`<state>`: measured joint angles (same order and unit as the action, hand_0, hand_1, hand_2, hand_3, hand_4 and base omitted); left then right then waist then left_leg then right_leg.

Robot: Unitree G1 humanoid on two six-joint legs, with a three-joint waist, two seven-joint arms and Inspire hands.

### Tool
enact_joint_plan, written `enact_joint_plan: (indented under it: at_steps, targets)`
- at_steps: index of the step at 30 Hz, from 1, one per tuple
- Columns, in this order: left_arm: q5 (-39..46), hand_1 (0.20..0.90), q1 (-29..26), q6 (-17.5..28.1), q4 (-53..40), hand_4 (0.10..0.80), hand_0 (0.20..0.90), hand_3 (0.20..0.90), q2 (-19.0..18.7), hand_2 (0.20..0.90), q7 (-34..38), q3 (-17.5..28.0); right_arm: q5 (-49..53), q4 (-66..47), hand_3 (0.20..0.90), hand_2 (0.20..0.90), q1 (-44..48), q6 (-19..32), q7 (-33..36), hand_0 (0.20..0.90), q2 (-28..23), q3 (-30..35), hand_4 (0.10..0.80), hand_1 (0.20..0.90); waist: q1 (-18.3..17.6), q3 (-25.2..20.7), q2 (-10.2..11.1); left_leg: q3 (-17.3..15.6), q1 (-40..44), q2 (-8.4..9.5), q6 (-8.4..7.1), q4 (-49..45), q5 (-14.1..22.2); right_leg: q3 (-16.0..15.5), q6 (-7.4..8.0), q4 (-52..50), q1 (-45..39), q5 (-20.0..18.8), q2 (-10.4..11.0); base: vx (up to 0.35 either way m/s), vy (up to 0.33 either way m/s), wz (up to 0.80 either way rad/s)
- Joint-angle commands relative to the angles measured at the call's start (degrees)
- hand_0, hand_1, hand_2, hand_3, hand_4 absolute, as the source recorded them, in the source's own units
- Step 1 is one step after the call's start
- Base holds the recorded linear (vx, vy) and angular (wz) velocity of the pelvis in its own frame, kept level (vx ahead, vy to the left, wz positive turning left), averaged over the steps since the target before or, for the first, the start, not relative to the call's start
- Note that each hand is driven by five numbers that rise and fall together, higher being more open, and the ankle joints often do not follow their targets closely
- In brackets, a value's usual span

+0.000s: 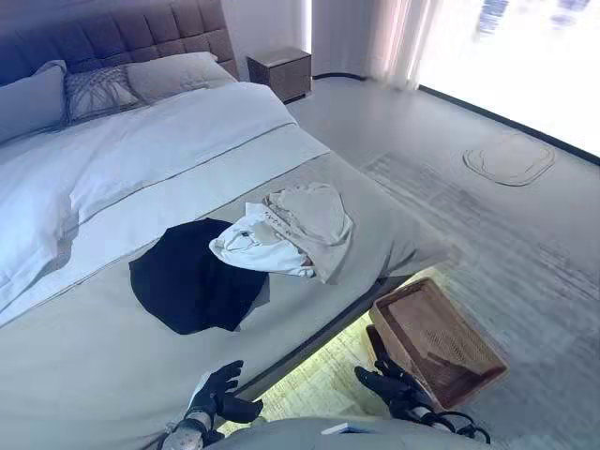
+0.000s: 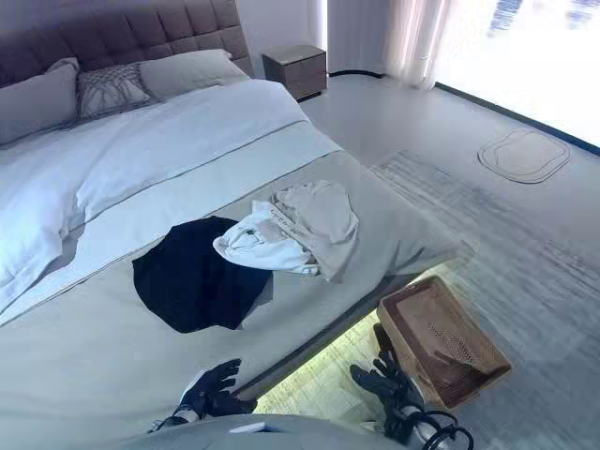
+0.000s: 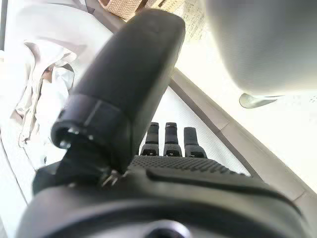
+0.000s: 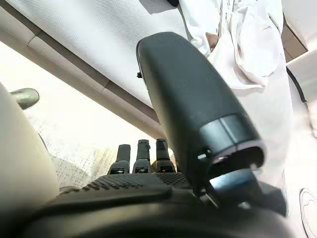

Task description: Pick up the clothes from the bed and place them into the basket

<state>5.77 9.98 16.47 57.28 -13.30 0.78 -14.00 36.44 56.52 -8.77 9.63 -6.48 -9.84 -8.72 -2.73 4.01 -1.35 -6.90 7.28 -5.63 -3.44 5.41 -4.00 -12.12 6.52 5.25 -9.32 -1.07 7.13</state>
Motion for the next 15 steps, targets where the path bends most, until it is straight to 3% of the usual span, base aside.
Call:
enact_joint_plan:
  at_steps: [1,15]
  targets:
    - [-0.58,0.9,-5.77,4.76,0.52,0.8,0.9,0.9,-0.47,0.9,0.9,-1.47,-0.99,-0.35,0.9,0.9,4.52,1.82,-0.77,0.9,0.52,0.7,0.8,0.9,1.52,3.31,-0.18,-2.54,2.12,1.01,0.77,-0.51,5.47,-3.06,0.17,-4.37,0.61,2.74,1.26,0.0,0.0,0.0]
    - [-1.04,0.9,-6.03,2.56,0.86,0.8,0.9,0.9,-0.28,0.9,1.86,-0.59,2.98,-1.42,0.9,0.9,4.93,4.13,-3.59,0.9,0.94,0.36,0.8,0.9,1.73,3.26,0.29,-2.41,2.43,0.68,0.69,-0.6,5.35,-2.96,-0.11,-4.51,0.4,2.87,0.85,0.005,-0.001,0.0]
